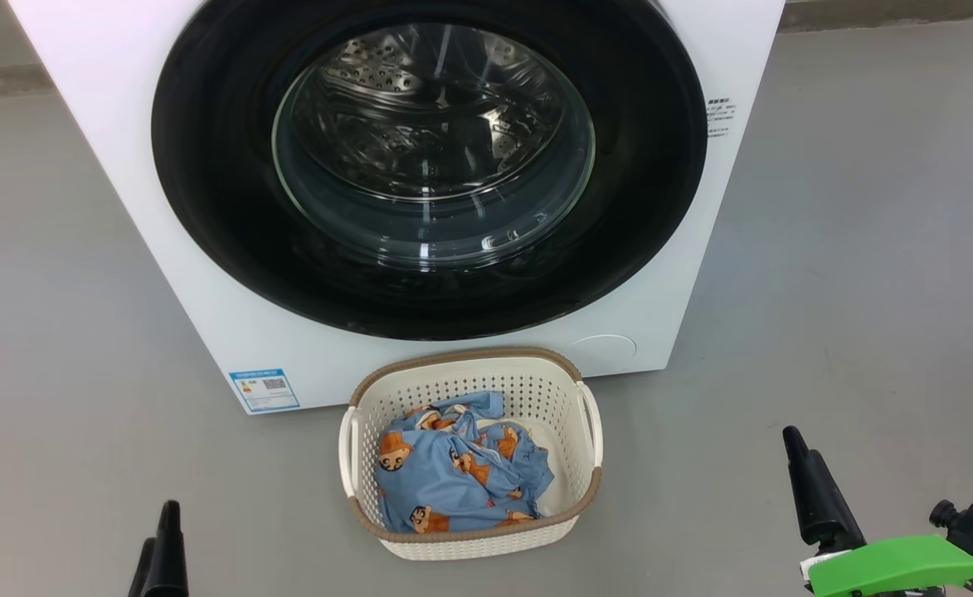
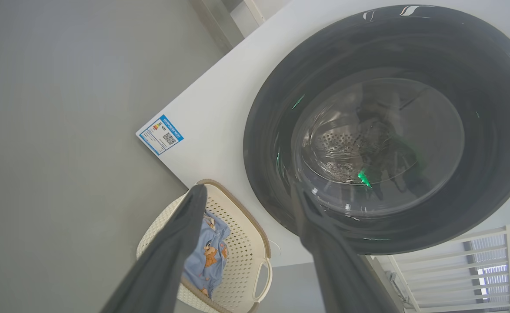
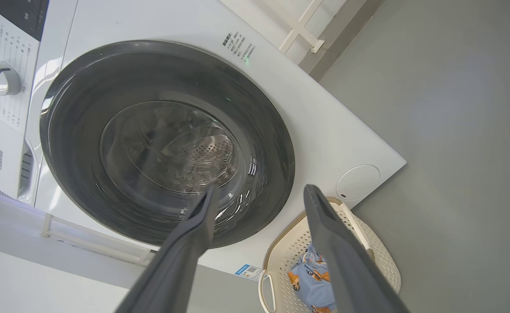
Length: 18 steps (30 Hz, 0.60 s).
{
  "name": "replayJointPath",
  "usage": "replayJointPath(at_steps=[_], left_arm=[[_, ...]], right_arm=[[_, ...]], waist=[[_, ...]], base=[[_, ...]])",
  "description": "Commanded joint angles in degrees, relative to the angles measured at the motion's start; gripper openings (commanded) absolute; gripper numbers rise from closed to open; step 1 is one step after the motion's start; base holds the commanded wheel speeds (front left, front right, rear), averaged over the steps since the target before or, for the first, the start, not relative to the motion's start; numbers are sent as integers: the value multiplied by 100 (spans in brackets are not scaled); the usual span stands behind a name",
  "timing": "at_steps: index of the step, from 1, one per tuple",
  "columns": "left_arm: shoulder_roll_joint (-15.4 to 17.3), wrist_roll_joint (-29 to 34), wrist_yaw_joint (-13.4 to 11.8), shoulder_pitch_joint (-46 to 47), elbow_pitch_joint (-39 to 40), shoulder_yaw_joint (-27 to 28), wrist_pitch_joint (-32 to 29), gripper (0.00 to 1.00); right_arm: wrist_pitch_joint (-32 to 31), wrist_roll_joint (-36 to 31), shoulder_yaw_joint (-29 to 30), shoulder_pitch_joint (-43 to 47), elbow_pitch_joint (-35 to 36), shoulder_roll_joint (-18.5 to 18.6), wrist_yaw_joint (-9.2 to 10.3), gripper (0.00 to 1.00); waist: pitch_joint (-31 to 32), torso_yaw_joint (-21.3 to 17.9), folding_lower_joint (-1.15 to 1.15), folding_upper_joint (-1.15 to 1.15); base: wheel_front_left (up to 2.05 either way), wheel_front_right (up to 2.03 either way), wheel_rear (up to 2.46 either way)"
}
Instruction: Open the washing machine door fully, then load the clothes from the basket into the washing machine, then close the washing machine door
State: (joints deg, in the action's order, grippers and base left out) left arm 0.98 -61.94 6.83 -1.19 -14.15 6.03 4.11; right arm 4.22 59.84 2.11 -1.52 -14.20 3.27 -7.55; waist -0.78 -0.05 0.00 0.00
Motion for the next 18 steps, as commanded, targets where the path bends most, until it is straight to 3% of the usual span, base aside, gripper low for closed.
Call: replayJointPath(at_steps=[1, 18], left_arm=[[115, 256, 33, 74, 204, 139, 91, 100], [137, 2039, 43, -36, 387, 231, 378, 100]], right_arm=[[85, -208, -129, -298, 192, 58, 3, 100], [371, -1202, -273, -362, 199, 139, 4, 100]], waist=[[-6, -1, 0, 0], [-29, 17, 0, 0]], base=[[0, 0, 0], [0, 0, 0]])
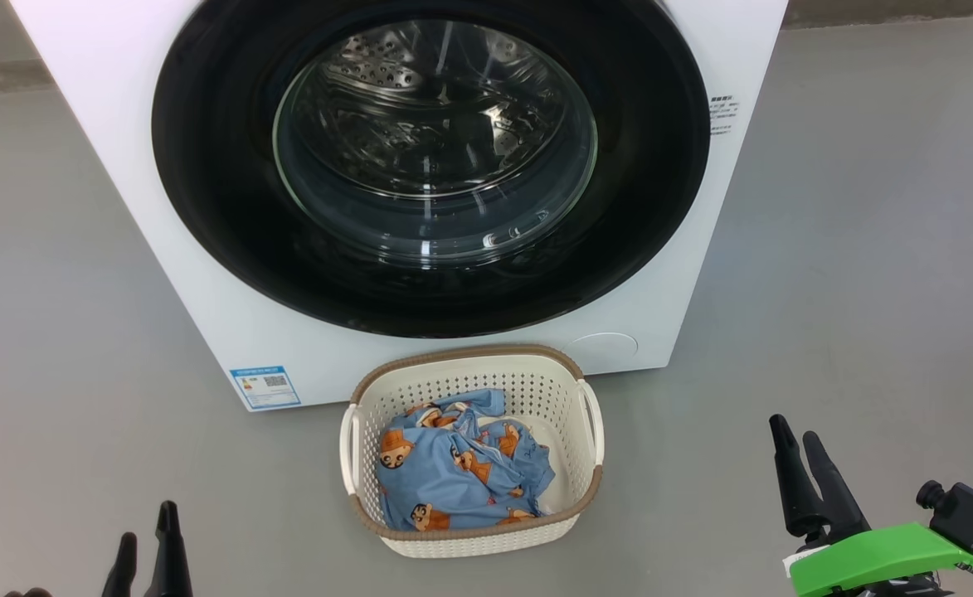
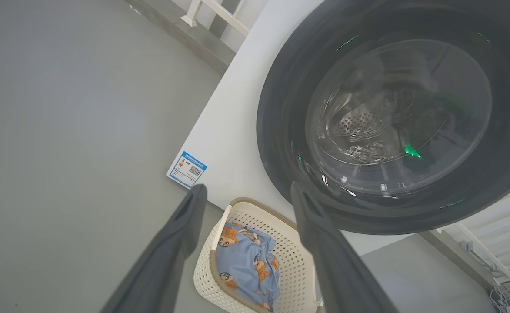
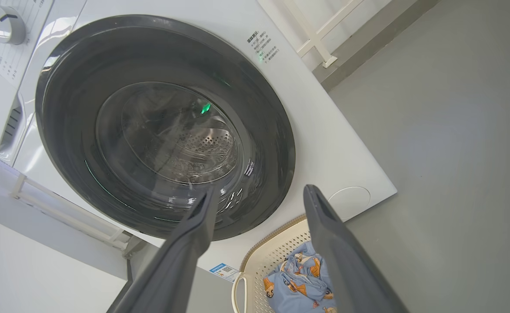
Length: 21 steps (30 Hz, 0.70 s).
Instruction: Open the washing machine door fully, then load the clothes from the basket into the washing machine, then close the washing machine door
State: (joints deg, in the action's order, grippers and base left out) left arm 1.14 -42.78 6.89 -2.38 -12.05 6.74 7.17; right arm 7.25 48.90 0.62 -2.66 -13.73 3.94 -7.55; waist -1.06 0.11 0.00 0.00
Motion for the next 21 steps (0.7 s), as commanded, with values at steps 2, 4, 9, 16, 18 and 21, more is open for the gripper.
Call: replayJointPath(at_steps=[2, 4, 9, 16, 18, 21], left_arm=[[124, 340, 37, 74, 197, 181, 106, 100], [126, 561, 38, 67, 219, 205, 140, 100], [133, 1130, 38, -6, 334, 258, 224, 100], [141, 1856, -38, -117, 405, 332, 342, 100], [144, 2037, -70, -139, 419, 352, 375, 100], [148, 2310, -117, -170, 434, 374, 426, 100]], right_arm=[[102, -238, -152, -254, 137, 88, 4, 100], [136, -371, -181, -262, 120, 107, 4, 100], [219, -685, -231, -275, 82, 142, 5, 100], [336, -1347, -371, -298, 5, 253, 5, 100], [370, -1559, -402, -315, -2, 279, 5, 100], [420, -1855, -438, -336, -3, 301, 5, 100]], waist=[[-2, 3, 0, 0], [-2, 4, 0, 0], [9, -4, 0, 0], [2, -21, 0, 0], [-7, -24, 0, 0], [-23, -26, 0, 0]], base=[[0, 0, 0], [0, 0, 0], [0, 0, 0], [0, 0, 0], [0, 0, 0], [0, 0, 0]])
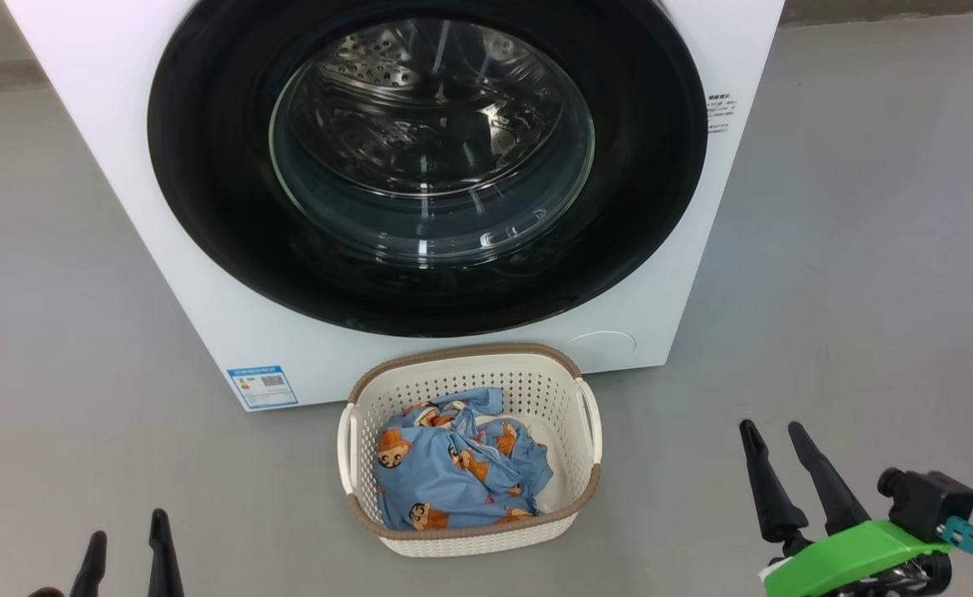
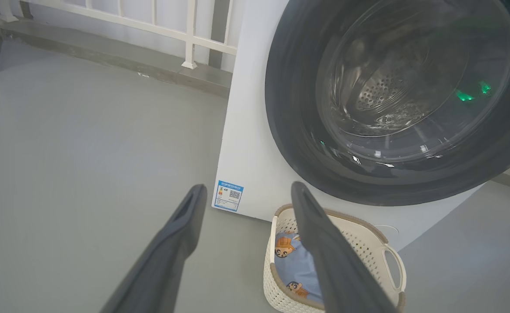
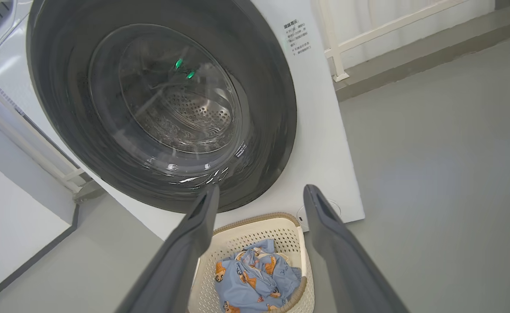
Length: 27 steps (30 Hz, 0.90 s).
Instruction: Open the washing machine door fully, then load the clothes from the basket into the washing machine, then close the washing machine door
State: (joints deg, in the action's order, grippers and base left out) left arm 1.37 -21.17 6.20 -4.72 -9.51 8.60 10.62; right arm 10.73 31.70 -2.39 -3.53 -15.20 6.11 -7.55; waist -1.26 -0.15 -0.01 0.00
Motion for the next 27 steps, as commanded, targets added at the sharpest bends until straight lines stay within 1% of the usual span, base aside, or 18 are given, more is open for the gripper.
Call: replayJointPath(at_steps=[1, 10, 15, 18, 22, 27], left_arm=[[126, 239, -67, 51, 180, 197, 98, 100], [137, 927, -201, -35, 200, 238, 250, 100], [142, 1187, -227, -72, 231, 247, 317, 100], [147, 1449, -259, -112, 284, 253, 384, 100], [151, 1640, -294, -150, 325, 252, 435, 100], [151, 1610, -330, -200, 336, 225, 438, 100]], right_arm=[[89, -218, -140, -253, 148, 83, 5, 100], [240, -834, -180, -248, 156, 78, 6, 100], [307, -1074, -206, -252, 157, 89, 6, 100], [374, -1318, -208, -265, 162, 106, 6, 100], [424, -1488, -170, -270, 157, 127, 6, 100], [427, -1567, -81, -227, 96, 133, 6, 100]], waist=[[-9, -2, 0, 0], [-37, -4, 0, 0], [-41, 6, 0, 0], [-39, 17, 0, 0], [-32, 25, 0, 0], [-10, 19, 0, 0]], base=[[0, 0, 0], [0, 0, 0], [0, 0, 0], [0, 0, 0], [0, 0, 0], [0, 0, 0]])
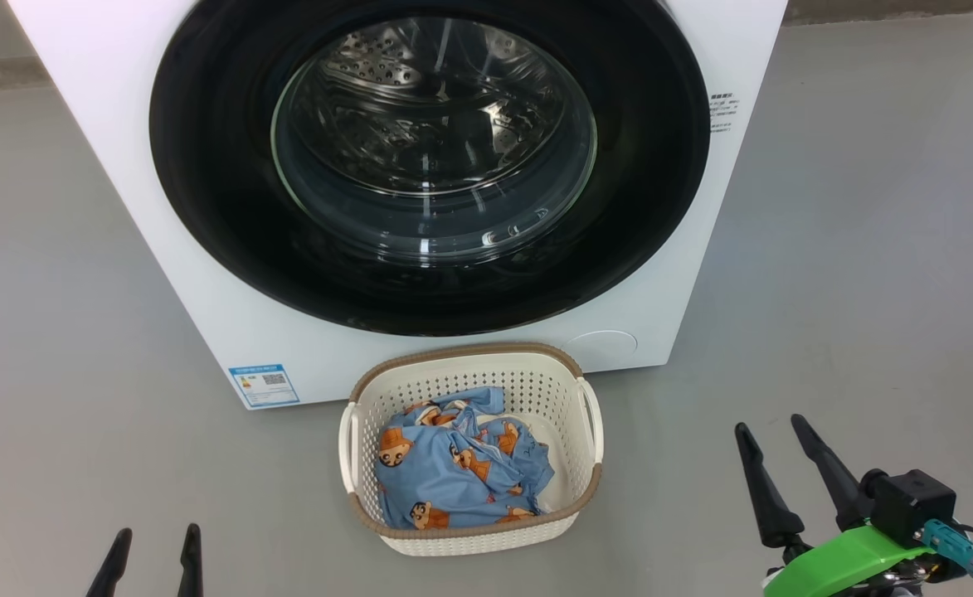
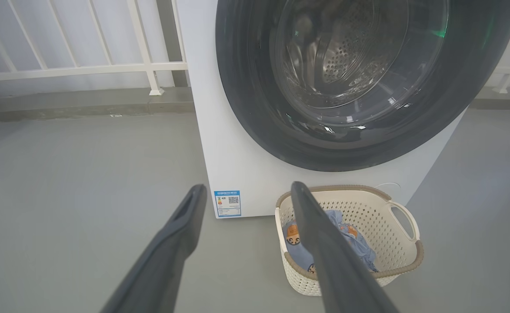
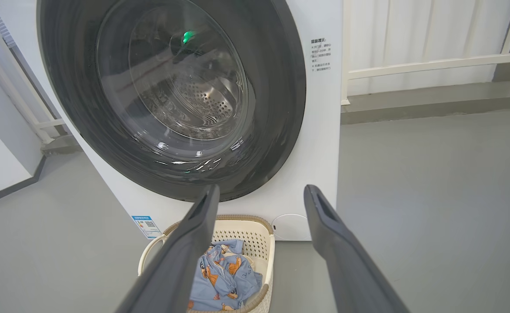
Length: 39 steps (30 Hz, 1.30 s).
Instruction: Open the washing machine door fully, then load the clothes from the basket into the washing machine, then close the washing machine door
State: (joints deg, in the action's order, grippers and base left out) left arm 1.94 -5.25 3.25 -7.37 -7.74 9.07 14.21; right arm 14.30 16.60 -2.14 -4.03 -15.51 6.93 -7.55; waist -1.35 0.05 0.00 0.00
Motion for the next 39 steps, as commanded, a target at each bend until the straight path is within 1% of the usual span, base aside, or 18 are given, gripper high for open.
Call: replayJointPath(at_steps=[1, 7, 17, 26, 32, 39], left_arm=[[94, 12, -41, 57, 163, 173, 79, 100], [94, 2, -93, 35, 202, 147, 79, 100], [94, -83, -190, -15, 234, 84, 79, 100], [94, -129, -162, 1, 214, 105, 79, 100], [94, -159, -157, 6, 206, 109, 79, 100], [94, -147, -132, 14, 199, 117, 79, 100]], right_arm=[[70, -70, -87, -165, 107, 56, 6, 100], [70, -109, 83, -137, -1, 21, 6, 100], [70, -133, 133, -126, -51, 2, 6, 100], [70, -127, 105, -153, -48, -4, 6, 100], [70, -114, 107, -154, -56, 14, 6, 100], [70, -124, 83, -144, -38, -3, 6, 100]], waist=[[2, -2, 0, 0], [-1, -11, 0, 0], [14, -34, 0, 0], [9, -51, 0, 0], [3, -70, 0, 0], [-6, -92, 0, 0]], base=[[0, 0, 0], [0, 0, 0], [0, 0, 0], [6, 6, -13], [54, 54, -107], [101, 101, -201]])
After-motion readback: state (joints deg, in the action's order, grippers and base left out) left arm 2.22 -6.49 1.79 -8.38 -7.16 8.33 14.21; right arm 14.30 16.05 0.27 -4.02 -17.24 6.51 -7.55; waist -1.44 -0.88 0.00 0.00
